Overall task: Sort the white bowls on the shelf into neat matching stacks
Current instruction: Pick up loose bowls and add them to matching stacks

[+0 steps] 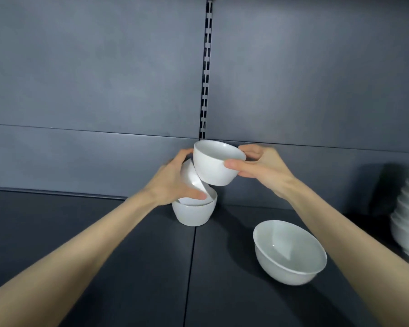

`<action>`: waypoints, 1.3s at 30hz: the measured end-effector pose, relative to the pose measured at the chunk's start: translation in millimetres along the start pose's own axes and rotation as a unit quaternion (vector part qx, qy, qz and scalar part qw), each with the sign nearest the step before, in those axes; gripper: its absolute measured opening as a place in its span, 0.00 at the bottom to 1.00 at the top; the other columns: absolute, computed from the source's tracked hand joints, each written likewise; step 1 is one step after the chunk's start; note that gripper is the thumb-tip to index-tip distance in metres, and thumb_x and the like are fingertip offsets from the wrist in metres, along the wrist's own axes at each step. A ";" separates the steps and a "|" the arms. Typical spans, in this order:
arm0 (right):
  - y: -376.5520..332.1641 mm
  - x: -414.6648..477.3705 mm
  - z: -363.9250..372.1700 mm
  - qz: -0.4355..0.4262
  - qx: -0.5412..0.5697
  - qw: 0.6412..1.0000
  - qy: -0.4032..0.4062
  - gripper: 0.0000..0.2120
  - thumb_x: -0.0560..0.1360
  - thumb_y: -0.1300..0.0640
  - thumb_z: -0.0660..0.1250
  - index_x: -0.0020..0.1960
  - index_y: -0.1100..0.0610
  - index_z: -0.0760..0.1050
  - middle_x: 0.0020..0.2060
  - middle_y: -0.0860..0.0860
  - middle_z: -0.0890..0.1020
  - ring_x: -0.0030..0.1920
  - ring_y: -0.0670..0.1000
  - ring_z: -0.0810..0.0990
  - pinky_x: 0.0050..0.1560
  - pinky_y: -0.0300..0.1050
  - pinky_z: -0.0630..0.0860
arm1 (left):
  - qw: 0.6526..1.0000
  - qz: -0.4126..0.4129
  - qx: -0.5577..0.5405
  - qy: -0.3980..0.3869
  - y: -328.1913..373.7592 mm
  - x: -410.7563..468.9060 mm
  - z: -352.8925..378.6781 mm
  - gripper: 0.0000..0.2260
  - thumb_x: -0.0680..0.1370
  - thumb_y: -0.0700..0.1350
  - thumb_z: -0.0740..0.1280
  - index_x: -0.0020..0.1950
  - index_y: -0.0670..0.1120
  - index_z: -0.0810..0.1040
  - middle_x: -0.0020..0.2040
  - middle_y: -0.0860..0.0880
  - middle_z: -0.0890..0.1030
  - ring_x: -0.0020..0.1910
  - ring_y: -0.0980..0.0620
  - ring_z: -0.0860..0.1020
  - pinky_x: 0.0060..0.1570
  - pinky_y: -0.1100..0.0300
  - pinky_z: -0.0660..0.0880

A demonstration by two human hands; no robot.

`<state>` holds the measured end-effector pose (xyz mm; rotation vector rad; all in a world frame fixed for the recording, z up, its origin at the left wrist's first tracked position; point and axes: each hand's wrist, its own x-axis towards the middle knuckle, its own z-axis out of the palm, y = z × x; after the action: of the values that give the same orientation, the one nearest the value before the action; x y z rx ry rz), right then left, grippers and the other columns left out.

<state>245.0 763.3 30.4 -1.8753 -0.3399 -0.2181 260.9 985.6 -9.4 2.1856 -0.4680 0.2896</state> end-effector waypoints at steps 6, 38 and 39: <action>10.1 5.1 2.8 0.003 -0.005 1.000 -0.021 0.22 0.65 0.55 0.79 0.56 0.55 0.77 0.51 0.48 0.84 0.53 0.48 0.83 0.53 0.45 0.81 | 0.998 0.003 -0.061 0.028 -2.3 -8.4 15.0 0.38 0.62 0.47 0.81 0.65 0.57 0.63 0.56 0.64 0.72 0.57 0.59 0.74 0.50 0.66 0.71; 45.8 0.5 -20.7 0.034 0.012 0.998 -0.047 0.25 0.68 0.60 0.76 0.63 0.57 0.73 0.55 0.47 0.82 0.52 0.47 0.83 0.48 0.41 0.82 | 0.976 -0.045 -0.213 0.019 -16.1 -15.0 75.5 0.36 0.61 0.58 0.76 0.63 0.52 0.64 0.60 0.62 0.74 0.60 0.64 0.75 0.57 0.59 0.75; 45.6 0.8 -20.6 0.033 0.012 0.998 -0.046 0.25 0.68 0.60 0.76 0.63 0.57 0.74 0.55 0.47 0.82 0.52 0.47 0.83 0.48 0.41 0.82 | 0.977 -0.045 -0.208 0.019 -16.6 -14.5 75.6 0.36 0.61 0.59 0.76 0.63 0.52 0.64 0.60 0.62 0.74 0.60 0.64 0.74 0.58 0.57 0.75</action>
<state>261.5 730.3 -3.3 -1.8725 -0.3420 -0.0827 258.1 938.0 -72.1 1.7841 -0.3695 0.1651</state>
